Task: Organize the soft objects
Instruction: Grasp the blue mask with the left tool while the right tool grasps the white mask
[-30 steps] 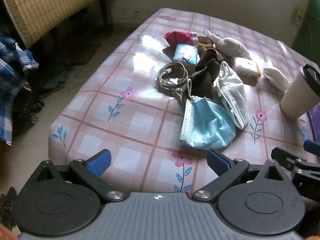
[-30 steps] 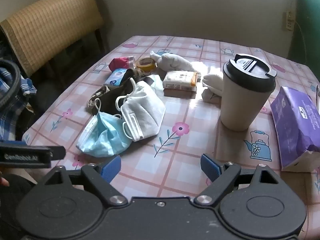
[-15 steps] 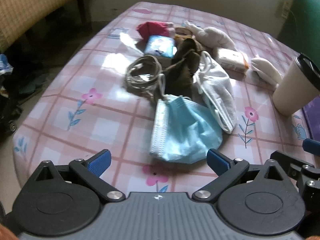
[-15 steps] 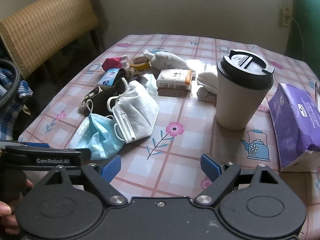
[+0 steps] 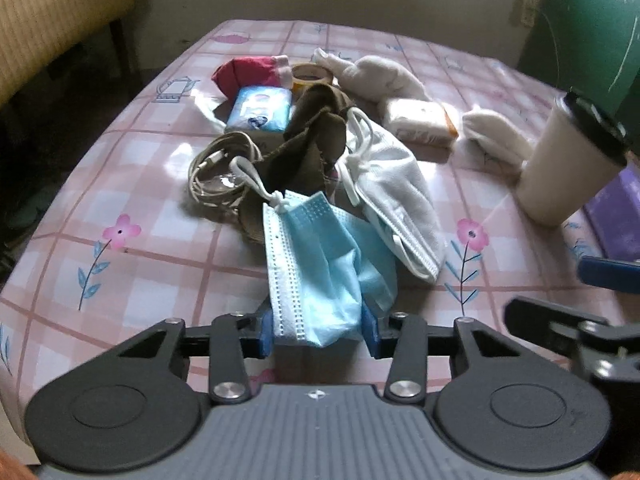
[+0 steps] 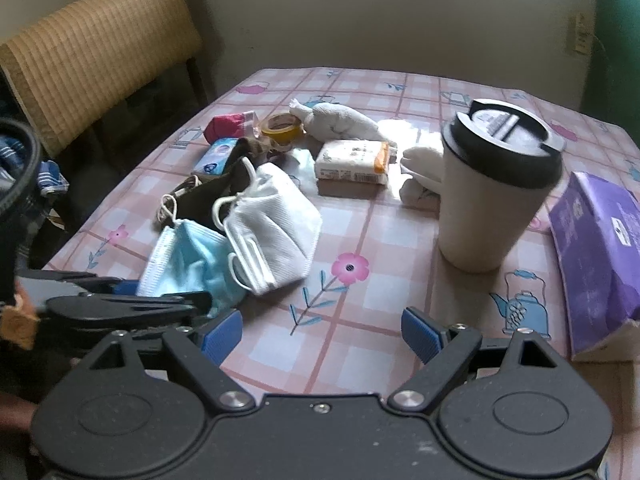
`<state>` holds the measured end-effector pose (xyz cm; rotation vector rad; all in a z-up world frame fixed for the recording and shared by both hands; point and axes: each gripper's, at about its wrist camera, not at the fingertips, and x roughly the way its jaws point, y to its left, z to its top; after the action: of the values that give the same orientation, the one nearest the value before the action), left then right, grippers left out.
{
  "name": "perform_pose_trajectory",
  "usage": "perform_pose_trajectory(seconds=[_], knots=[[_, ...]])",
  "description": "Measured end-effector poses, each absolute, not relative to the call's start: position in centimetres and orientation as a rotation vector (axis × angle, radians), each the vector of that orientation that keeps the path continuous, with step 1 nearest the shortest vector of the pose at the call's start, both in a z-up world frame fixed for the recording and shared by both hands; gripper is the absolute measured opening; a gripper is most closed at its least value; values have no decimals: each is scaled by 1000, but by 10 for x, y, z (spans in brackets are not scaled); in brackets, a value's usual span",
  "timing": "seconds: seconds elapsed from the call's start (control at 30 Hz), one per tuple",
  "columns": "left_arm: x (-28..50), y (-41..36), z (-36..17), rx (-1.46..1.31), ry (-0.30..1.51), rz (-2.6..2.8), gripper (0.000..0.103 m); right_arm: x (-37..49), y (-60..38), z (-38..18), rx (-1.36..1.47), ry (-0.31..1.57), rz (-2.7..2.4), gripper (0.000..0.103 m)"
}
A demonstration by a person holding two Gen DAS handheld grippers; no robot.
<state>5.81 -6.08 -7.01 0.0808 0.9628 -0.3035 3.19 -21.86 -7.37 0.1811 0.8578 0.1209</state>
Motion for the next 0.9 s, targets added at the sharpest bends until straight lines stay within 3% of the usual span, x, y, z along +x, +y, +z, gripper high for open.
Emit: perform_pose_trajectory(seconds=[0.13,0.7,0.77,0.9], knots=[[49,-48,-58,86,926,-287,32,44,-213,-71,165,835,152,101],[55,-8,-33,29,861,-150,31,131,-168,-103,78,900,211,99],[59,-11,-33,25,857,-152,31,135,-174,-108,123,908,235,76],[57,-12,-30,18,838,-163,31,129,-187,-102,183,875,239,56]])
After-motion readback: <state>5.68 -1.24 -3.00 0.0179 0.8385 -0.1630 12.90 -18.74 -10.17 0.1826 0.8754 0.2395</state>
